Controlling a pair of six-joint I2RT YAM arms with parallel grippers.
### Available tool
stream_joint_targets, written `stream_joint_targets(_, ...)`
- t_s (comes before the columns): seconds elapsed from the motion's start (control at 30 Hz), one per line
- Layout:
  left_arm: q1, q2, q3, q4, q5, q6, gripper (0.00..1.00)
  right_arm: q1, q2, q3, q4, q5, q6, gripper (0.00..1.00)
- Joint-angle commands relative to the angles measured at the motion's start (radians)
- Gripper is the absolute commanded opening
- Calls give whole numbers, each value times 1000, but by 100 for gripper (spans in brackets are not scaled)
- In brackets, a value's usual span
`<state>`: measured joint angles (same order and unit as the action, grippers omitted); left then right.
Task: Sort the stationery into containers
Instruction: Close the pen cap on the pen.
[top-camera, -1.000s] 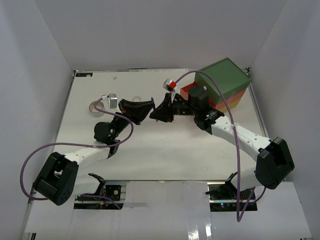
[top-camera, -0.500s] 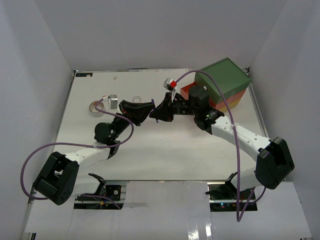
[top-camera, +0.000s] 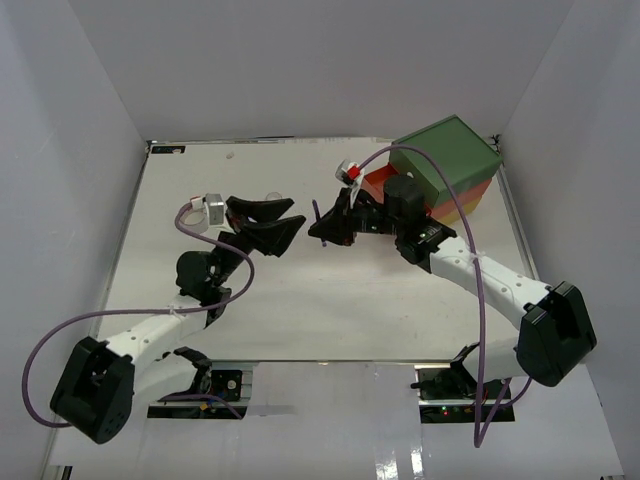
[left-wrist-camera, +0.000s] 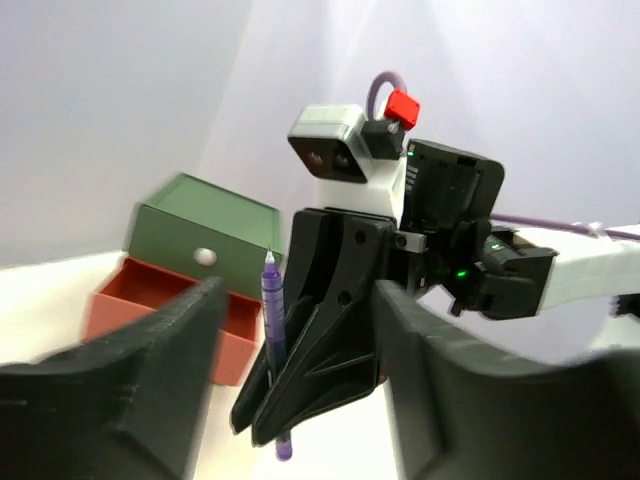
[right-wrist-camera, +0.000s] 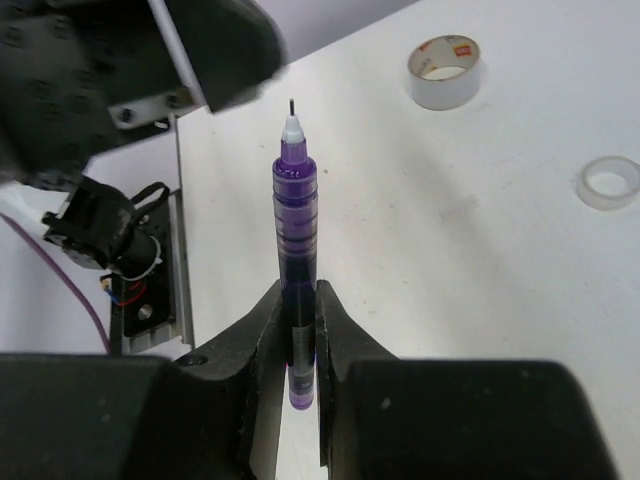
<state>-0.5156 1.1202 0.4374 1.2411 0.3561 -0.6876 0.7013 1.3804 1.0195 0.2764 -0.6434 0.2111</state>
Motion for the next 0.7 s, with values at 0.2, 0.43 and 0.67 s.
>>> stream_joint_targets(0.2,0,-322,188,-998,-343,227,98,-49,-96,-76,-209,220,-148,8)
stream_joint_targets(0.43,2,-107,455,-1586,-635,303,98,-49,-147,-186,-224,263,-164,8)
stream_joint_targets(0.67,75,246,635,-1723,-553,324,90,-49,-185,-237,-224,292,-187,8)
